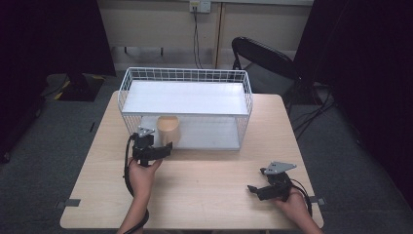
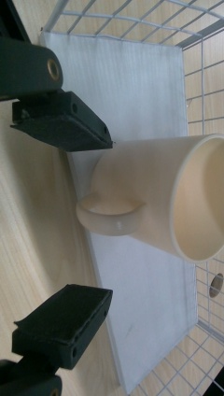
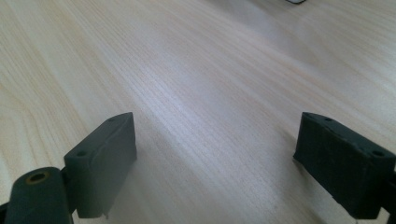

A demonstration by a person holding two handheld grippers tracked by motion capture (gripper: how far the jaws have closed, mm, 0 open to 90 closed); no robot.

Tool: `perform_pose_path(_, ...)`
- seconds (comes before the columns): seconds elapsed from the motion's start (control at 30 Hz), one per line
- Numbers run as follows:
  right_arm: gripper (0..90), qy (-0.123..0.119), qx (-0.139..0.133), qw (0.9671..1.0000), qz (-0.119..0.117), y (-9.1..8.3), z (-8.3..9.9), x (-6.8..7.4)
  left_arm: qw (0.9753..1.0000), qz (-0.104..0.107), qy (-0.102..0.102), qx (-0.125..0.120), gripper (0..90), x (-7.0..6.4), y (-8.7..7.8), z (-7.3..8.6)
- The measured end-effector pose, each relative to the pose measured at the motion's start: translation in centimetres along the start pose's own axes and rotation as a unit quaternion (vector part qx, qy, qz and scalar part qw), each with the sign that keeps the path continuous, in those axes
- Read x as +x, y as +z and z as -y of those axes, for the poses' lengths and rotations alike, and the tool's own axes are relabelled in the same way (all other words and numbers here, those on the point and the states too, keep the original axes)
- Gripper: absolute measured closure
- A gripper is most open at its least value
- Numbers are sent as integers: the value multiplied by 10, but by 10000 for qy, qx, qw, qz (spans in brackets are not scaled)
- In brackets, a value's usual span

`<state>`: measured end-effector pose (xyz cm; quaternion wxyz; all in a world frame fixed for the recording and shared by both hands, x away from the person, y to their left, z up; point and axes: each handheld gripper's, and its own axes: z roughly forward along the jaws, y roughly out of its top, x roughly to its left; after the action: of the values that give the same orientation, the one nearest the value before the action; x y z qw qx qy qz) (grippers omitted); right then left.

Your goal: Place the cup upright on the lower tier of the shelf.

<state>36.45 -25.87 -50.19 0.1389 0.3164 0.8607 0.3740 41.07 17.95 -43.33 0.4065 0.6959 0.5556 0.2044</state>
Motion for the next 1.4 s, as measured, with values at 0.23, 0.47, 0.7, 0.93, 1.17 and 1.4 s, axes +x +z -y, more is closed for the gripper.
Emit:
perform_pose_path(0.23,118,1,0,10000,0,0,0,0,10000,26,24,33,226,2,-4,3)
perform_pose_path(0.47,118,1,0,10000,0,0,0,0,9999,165,32,41,199,5,-9,9)
perform_pose_path(0.7,118,1,0,10000,0,0,0,0,9997,184,129,121,182,8,-12,14)
perform_pose_path(0.93,118,2,1,10000,0,0,0,0,9995,176,224,160,155,14,-18,18)
perform_pose_path(1.17,118,1,1,10000,0,0,0,0,9992,161,307,193,151,20,-23,24)
perform_pose_path(1.4,118,0,1,10000,0,0,0,0,9989,170,370,225,150,27,-28,30)
